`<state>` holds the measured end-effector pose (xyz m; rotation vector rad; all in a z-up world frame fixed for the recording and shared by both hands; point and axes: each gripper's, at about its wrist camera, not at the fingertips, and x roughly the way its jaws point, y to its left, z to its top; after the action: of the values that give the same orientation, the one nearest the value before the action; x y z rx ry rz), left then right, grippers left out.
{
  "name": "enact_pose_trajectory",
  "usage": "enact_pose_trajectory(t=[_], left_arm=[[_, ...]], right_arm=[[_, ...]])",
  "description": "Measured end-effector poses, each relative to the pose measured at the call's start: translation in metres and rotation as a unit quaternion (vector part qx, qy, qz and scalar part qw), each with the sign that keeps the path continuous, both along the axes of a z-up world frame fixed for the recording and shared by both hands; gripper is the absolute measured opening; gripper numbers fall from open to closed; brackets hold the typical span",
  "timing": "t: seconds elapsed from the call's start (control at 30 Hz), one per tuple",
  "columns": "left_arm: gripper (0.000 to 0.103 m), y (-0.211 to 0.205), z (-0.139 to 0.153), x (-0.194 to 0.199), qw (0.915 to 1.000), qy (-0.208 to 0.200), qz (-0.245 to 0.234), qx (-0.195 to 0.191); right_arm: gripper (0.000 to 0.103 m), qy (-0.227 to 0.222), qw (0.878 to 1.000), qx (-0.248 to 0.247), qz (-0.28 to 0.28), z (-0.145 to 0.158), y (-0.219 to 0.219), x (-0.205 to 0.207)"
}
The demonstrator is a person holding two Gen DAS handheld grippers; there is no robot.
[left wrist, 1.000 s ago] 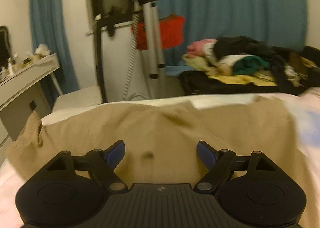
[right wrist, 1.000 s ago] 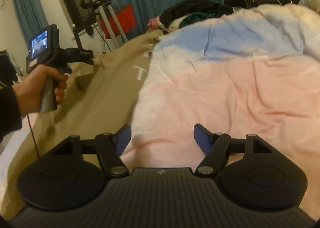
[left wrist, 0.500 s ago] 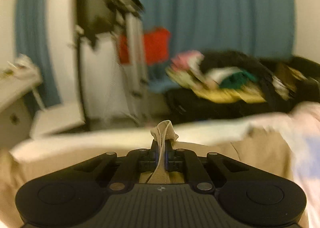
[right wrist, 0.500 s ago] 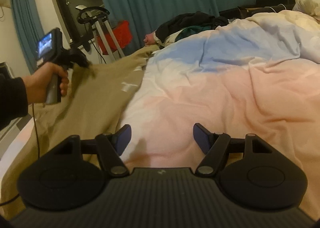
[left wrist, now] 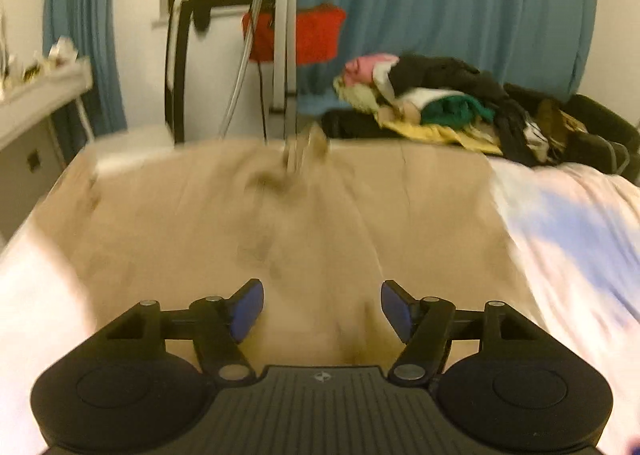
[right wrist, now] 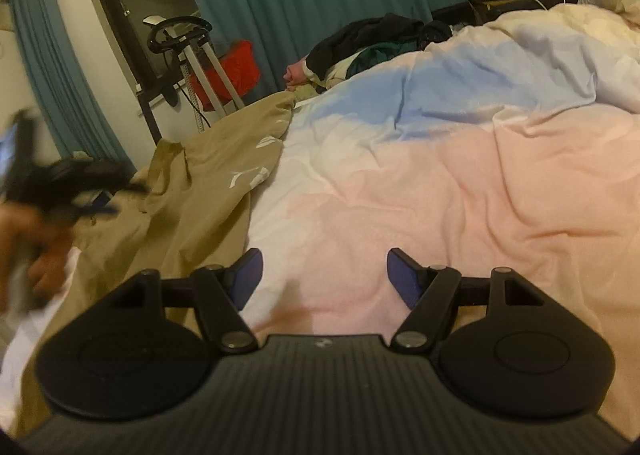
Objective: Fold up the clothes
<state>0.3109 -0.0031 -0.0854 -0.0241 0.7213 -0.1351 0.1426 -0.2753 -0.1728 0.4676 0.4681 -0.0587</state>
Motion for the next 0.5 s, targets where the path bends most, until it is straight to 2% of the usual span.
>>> enact_pose_trajectory(t=[0.17,0.27,0.37,0.5], left_arm=[[0.072,0.016,-0.003,-0.114,0.9969,0.057,0.002,-0.054],[0.075,0.016,-0.011,-0.165,0.9928,0.090,0.006,-0.079],[0.076,0.006,-0.017,-0.206,0.9942,0.089,-0.020,-0.057],[0.079,-0.010,-0.020,-0.227,0.9956,0.077,-0.051,-0.014]], right_arm=[[0.072,-0.007,1.000,0.004,0.026,0.014,0.008,-0.009],[0.072,-0.026,0.998,-0.029,0.042,0.031,0.021,-0.024],[0.072,-0.047,0.997,-0.033,0.047,0.049,0.026,-0.043],[0.072,-0.069,0.996,-0.047,0.042,0.068,0.033,-0.068]])
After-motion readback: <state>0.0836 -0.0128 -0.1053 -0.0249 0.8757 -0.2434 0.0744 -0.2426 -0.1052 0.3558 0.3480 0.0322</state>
